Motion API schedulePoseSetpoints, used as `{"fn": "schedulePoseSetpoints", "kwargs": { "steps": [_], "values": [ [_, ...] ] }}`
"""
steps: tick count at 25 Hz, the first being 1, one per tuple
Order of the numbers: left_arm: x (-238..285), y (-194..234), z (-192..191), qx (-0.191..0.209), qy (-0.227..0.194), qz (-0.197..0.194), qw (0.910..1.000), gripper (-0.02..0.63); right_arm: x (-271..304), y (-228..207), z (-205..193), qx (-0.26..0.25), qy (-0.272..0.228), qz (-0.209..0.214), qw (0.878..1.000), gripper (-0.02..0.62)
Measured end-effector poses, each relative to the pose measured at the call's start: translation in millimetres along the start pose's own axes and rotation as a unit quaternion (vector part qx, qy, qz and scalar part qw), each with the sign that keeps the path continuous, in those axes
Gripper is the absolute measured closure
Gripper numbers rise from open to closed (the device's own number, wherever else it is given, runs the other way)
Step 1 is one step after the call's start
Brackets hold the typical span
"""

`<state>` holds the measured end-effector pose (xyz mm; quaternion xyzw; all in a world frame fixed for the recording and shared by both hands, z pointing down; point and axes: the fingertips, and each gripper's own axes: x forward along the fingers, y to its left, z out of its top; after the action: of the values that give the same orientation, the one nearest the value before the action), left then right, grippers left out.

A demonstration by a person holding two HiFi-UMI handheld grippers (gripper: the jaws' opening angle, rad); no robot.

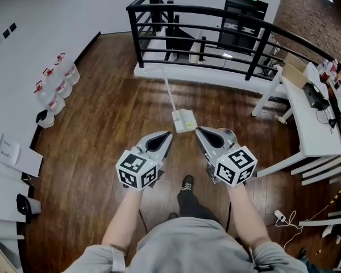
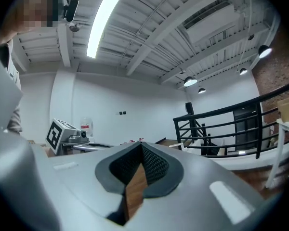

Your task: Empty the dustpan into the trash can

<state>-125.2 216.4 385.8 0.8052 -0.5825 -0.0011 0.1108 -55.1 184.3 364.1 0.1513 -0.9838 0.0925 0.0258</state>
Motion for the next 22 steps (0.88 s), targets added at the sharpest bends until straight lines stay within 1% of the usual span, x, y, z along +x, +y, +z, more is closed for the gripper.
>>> {"fn": "schedulePoseSetpoints", "kwargs": {
  "steps": [6, 12, 15, 18, 22],
  "values": [
    [69.4, 65.0, -2.2, -0.001, 0.021, 0.014, 0.9997, 0.600, 72.2, -71.8, 9.3, 0.010, -0.005, 0.014, 1.000, 0.595],
    [143.9, 125.9, 9.7, -0.011, 0.020, 0.042, 0.9989, 0.601, 136.8, -138.7, 24.8, 0.018, 0.003, 0.033, 0.999, 0.595],
    [166.2, 150.4, 15.2, -0.010, 0.018, 0.055, 0.9983, 0.600, 159.1, -158.5, 30.4, 0.019, 0.001, 0.035, 0.999, 0.595],
    [180.0, 174.7, 18.1, -0.009, 0.019, 0.064, 0.9977, 0.600, 176.6, -174.5, 34.0, 0.018, 0.001, 0.029, 0.999, 0.595],
    [204.5, 212.2, 19.4, -0.005, 0.026, 0.067, 0.9974, 0.600, 197.7, -197.5, 36.1, 0.023, 0.002, 0.006, 1.000, 0.595]
  ]
}}
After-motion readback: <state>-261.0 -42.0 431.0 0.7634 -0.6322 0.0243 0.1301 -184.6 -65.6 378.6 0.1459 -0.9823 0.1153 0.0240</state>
